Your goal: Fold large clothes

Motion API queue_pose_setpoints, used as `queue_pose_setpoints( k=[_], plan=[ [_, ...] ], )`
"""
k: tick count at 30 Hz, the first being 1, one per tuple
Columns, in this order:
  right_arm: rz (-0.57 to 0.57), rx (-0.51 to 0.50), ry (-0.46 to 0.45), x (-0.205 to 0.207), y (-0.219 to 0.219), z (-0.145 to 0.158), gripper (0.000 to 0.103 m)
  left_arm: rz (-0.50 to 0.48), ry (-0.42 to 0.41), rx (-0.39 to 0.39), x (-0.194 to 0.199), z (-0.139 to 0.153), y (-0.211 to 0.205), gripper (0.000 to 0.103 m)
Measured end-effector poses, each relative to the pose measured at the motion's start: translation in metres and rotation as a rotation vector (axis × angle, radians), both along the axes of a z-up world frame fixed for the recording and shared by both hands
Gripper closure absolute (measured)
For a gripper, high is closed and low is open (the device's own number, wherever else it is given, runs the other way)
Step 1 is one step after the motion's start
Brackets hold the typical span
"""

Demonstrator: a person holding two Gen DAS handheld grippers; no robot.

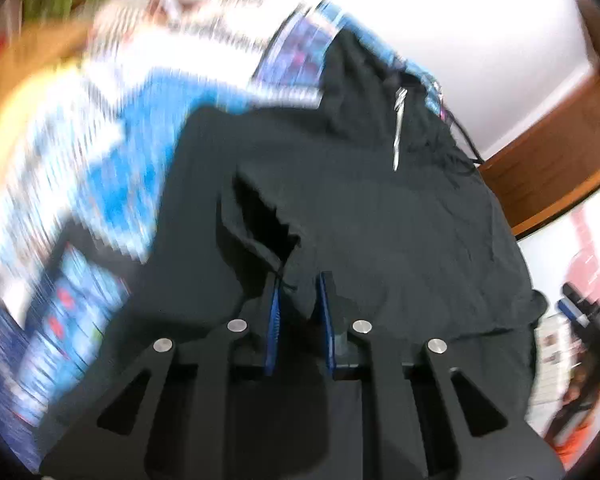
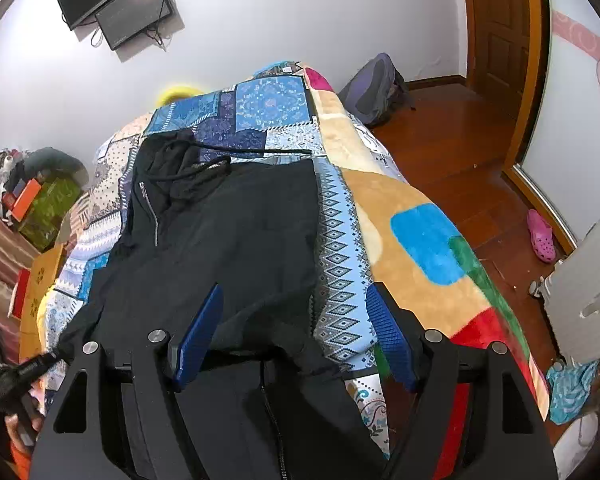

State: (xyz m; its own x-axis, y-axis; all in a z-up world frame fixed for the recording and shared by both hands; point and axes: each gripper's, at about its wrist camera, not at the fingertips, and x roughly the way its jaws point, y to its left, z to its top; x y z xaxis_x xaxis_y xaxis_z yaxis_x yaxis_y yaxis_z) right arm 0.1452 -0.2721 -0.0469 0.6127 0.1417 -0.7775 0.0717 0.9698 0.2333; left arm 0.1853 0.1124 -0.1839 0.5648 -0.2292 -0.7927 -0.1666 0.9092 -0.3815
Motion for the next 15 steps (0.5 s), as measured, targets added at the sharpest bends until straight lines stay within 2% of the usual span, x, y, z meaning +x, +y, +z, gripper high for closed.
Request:
queue_pose_setpoints(
  k=[1, 3, 6, 9, 12, 15],
  plan=[
    [0.0, 0.001, -0.004, 0.001, -0.001, 0.001, 0.032, -0.008, -0.045, 0.052, 0.002, 0.016, -0.004, 0.086],
    [0.001, 0.0, -0.015, 0.0, -0.002, 0.005, 0.032, -0.011, -0.11, 0.09, 0.004, 0.039, -0.004, 0.086],
    [0.004, -0.006, -0.031, 0.001, -0.001, 0.009, 0.032, -0.02, -0.217, 0.052, 0.007, 0.08, 0.008, 0.087],
    [0.013, -0.016, -0.033, 0.002, 0.003, 0.01, 0.032, -0.008, -0.279, 0.045, 0.01, 0.106, 0.018, 0.087],
    [0.028, -0.034, -0.018, 0.004, 0.011, 0.004, 0.032, 0.006, -0.304, 0.059, 0.015, 0.116, 0.028, 0.087],
    [0.049, -0.049, 0.012, 0.008, 0.019, -0.005, 0.032, 0.019, -0.269, 0.089, 0.02, 0.102, 0.033, 0.087]
  ],
)
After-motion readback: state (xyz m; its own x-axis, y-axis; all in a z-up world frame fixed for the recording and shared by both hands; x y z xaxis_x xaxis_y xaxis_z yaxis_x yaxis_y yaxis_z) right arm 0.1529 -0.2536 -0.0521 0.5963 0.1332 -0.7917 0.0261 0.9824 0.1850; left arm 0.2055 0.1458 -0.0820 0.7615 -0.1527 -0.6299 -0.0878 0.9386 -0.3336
